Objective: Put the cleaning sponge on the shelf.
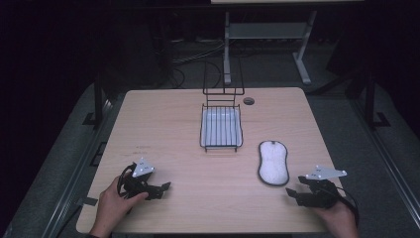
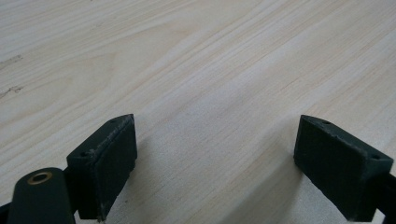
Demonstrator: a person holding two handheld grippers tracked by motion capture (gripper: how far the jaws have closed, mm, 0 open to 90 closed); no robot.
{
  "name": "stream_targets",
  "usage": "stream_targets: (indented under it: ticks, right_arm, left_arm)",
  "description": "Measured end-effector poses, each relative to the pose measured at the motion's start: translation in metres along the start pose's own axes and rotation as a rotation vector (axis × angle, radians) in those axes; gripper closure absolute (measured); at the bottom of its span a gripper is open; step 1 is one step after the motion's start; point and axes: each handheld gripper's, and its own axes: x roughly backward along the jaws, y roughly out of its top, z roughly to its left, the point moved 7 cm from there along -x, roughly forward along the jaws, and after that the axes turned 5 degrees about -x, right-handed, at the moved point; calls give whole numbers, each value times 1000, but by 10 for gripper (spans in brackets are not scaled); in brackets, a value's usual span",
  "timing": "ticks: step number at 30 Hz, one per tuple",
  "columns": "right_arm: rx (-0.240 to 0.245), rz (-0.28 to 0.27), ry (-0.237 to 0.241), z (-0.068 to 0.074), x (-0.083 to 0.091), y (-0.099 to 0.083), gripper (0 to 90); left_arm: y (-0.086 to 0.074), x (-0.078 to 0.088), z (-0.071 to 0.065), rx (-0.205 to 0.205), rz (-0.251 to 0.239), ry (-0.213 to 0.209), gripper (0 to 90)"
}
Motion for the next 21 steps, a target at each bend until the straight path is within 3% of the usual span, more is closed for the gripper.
stream_targets:
  ticks: [3, 4, 5, 6, 7, 8, 9, 12, 21]
  right_arm:
    - [-14, 14, 1, -3, 1, 4, 507]
    - [-14, 14, 1, -3, 1, 4, 507]
    - [-18, 17, 8, -4, 2, 6, 601]
    - [-18, 17, 8, -4, 2, 6, 601]
    - [-26, 9, 3, -7, 4, 11, 691]
    - [-26, 9, 3, -7, 4, 11, 691]
    - [-27, -4, -5, -9, 7, 16, 777]
    - [-28, -20, -2, -12, 8, 24, 894]
    - [-47, -22, -19, -25, 2, 41, 899]
  left_arm:
    - [0, 0, 0, 0, 0, 0, 126]
    - [0, 0, 0, 0, 0, 0, 126]
    - [0, 0, 0, 0, 0, 0, 126]
    - [0, 0, 0, 0, 0, 0, 126]
    - [0, 0, 0, 0, 1, 0, 126]
    - [0, 0, 0, 0, 1, 0, 126]
    - [0, 0, 0, 0, 0, 0, 126]
    - [0, 0, 0, 0, -1, 0, 126]
    - [0, 0, 0, 0, 0, 0, 126]
